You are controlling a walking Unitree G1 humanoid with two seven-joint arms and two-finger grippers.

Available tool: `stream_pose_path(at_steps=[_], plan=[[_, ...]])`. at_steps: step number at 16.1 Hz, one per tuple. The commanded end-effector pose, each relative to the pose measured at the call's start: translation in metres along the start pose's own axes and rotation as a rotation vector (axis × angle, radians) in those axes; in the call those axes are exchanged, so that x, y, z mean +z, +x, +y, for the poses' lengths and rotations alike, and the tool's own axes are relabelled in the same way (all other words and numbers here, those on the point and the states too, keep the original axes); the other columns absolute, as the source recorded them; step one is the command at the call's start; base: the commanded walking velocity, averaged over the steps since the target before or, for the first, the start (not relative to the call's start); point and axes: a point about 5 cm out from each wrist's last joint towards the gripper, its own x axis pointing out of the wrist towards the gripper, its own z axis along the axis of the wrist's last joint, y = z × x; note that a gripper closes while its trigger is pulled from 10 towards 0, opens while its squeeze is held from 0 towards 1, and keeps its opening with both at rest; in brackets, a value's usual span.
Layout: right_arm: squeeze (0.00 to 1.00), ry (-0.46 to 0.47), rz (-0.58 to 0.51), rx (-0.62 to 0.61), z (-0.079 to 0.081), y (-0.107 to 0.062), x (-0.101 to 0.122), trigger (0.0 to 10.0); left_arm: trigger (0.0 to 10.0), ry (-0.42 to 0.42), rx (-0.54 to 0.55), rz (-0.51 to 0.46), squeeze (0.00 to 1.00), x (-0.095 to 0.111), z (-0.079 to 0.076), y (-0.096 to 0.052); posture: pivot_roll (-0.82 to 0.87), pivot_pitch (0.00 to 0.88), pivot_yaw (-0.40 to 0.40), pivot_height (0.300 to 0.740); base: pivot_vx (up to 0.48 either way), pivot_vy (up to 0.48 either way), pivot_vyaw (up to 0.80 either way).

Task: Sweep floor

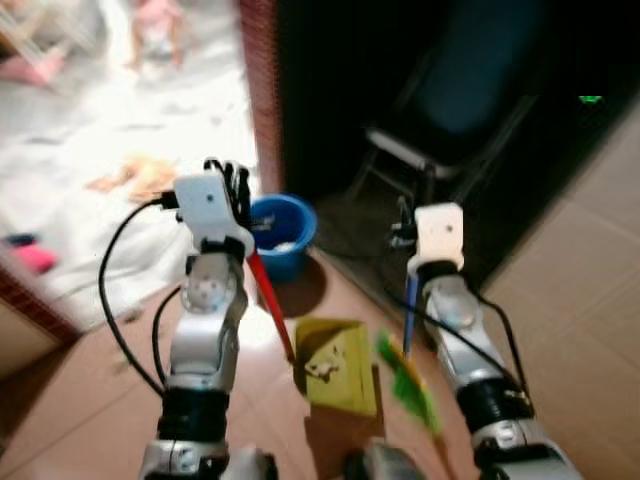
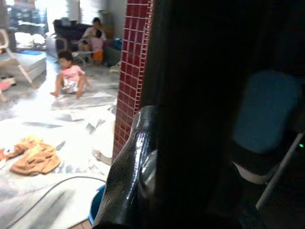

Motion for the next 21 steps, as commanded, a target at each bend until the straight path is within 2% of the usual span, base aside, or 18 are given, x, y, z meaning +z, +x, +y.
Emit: stream_pose_path(at_steps=[1, 5, 14, 19, 21], plan=[[0.0, -0.027, -0.034, 0.005, 0.001, 0.003, 0.007, 10.0, 10.0, 0.016, 0.045, -0.1, 0.0, 0.021, 0.008, 0.007, -0.04, 0.059, 0.02, 0.74, 0.0, 0.0, 0.0], [0.0, -0.026, -0.038, 0.002, -0.003, 0.0, 0.004, 10.0, 10.0, 0.066, 0.167, -0.159, 0.0, 0.035, 0.027, 0.019, -0.04, 0.059, 0.016, 0.74, 0.0, 0.0, 0.0], [0.0, -0.028, -0.065, 0.036, 0.003, 0.0, 0.009, 10.0, 10.0, 0.066, 0.2, -0.201, 0.0, 0.049, 0.04, 0.029, -0.04, 0.055, 0.018, 0.74, 0.0, 0.0, 0.12], [0.0, -0.035, -0.072, 0.051, 0.007, 0.001, 0.01, 10.0, 10.0, 0.07, 0.221, -0.227, 0.0, 0.056, 0.041, 0.032, -0.04, 0.05, 0.016, 0.74, 0.0, 0.0, 0.55], [0.0, -0.023, -0.067, 0.054, 0.008, 0.001, 0.009, 10.0, 10.0, 0.08, 0.257, -0.27, 0.0, 0.067, 0.045, 0.033, -0.03, 0.048, 0.014, 0.74, 0.0, 0.0, 0.0]])
